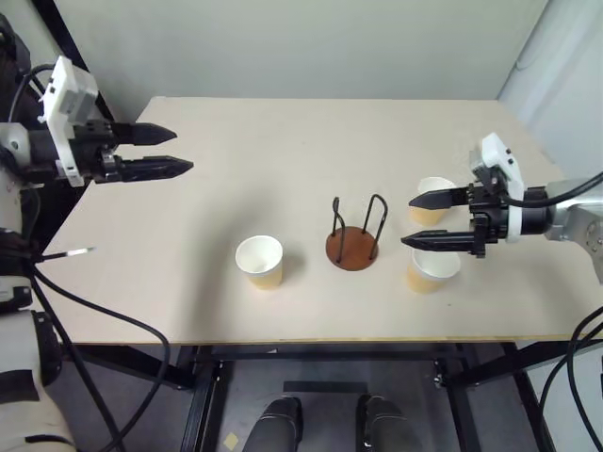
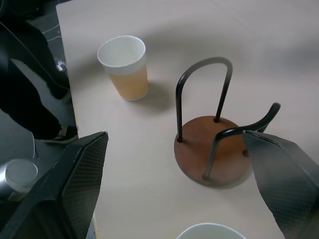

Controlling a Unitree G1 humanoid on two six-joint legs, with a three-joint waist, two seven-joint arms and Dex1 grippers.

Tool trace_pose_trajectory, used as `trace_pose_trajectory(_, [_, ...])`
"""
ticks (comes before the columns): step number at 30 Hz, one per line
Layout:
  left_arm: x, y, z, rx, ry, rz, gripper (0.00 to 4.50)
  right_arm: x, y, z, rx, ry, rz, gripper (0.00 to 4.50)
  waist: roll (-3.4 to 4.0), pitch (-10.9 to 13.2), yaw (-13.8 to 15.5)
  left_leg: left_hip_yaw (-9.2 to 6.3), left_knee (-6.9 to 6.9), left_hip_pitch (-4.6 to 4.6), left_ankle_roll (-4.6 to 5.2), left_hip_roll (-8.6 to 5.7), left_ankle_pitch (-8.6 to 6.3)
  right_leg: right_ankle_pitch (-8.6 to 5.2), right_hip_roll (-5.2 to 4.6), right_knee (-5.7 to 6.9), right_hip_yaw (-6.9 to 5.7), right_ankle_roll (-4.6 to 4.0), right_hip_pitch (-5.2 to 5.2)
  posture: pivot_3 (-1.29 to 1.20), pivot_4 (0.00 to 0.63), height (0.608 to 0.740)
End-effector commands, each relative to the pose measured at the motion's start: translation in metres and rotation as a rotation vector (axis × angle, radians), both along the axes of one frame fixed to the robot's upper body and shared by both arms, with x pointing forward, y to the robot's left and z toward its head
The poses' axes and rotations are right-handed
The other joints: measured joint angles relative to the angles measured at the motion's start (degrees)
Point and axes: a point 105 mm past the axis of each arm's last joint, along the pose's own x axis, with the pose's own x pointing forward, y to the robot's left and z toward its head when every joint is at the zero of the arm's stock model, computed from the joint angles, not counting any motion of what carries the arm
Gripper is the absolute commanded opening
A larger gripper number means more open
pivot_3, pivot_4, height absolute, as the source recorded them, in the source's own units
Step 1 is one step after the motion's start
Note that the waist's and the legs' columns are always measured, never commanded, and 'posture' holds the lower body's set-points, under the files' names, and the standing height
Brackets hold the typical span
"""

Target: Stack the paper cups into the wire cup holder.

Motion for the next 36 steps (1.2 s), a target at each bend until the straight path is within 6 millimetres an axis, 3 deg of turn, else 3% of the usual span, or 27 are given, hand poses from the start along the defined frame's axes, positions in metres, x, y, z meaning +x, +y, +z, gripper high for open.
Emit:
trace_pose_trajectory(1, [-0.002, 0.006, 0.015, -0.019, -0.068, 0.035, 3.9, -0.001, 0.002, 0.018, 0.009, -0.072, 0.007, 4.5, -0.01, 0.0, 0.0, 0.0, 0.01, 0.0, 0.0, 0.01, 0.0, 0.0, 0.0, 0.01, 0.0, 0.0, 0.0, 0.0, 0.15, 0.74])
trace_pose_trajectory(8, [-0.001, 0.001, 0.002, -0.025, -0.065, 0.028, 3.9, 0.004, -0.003, 0.011, -0.019, -0.081, -0.021, 4.5, -0.03, 0.0, 0.0, 0.03, 0.13, 0.04, -0.01, 0.0, 0.01, 0.03, 0.01, 0.08, 0.02, -0.04, 0.03, 0.0, 0.15, 0.74])
trace_pose_trajectory(11, [-0.007, -0.001, 0.009, -0.014, -0.07, 0.004, 3.9, 0.003, -0.003, 0.011, -0.024, -0.059, -0.017, 4.5, -0.06, 0.0, 0.0, 0.01, 0.17, -0.01, -0.01, 0.02, 0.01, 0.03, 0.04, 0.08, 0.01, -0.03, 0.01, 0.0, 0.15, 0.74])
trace_pose_trajectory(16, [-0.02, -0.017, 0.025, 0.015, -0.052, -0.114, 3.9, 0.005, -0.004, -0.007, -0.08, 0.028, -0.019, 4.5, -0.1, 0.0, 0.0, 0.02, 0.19, -0.04, 0.0, 0.01, -0.02, 0.03, 0.05, 0.04, 0.01, -0.03, 0.02, 0.0, 0.15, 0.74])
trace_pose_trajectory(23, [-0.034, -0.038, 0.024, 0.058, -0.005, -0.245, 3.9, 0.031, -0.008, -0.021, -0.129, 0.052, -0.079, 4.5, -0.1, 0.0, 0.0, 0.01, 0.19, 0.01, 0.01, 0.04, -0.01, 0.05, 0.05, 0.08, 0.05, -0.05, 0.01, 0.0, 0.15, 0.74])
trace_pose_trajectory(36, [-0.039, -0.033, 0.027, 0.094, -0.033, -0.216, 3.9, 0.06, 0.002, -0.041, -0.172, 0.038, -0.061, 4.5, -0.08, 0.0, -0.3, 0.01, 0.16, -0.01, 0.03, 0.09, -0.04, 0.07, 0.07, 0.07, 0.05, -0.09, -0.06, 0.0, 0.15, 0.74])
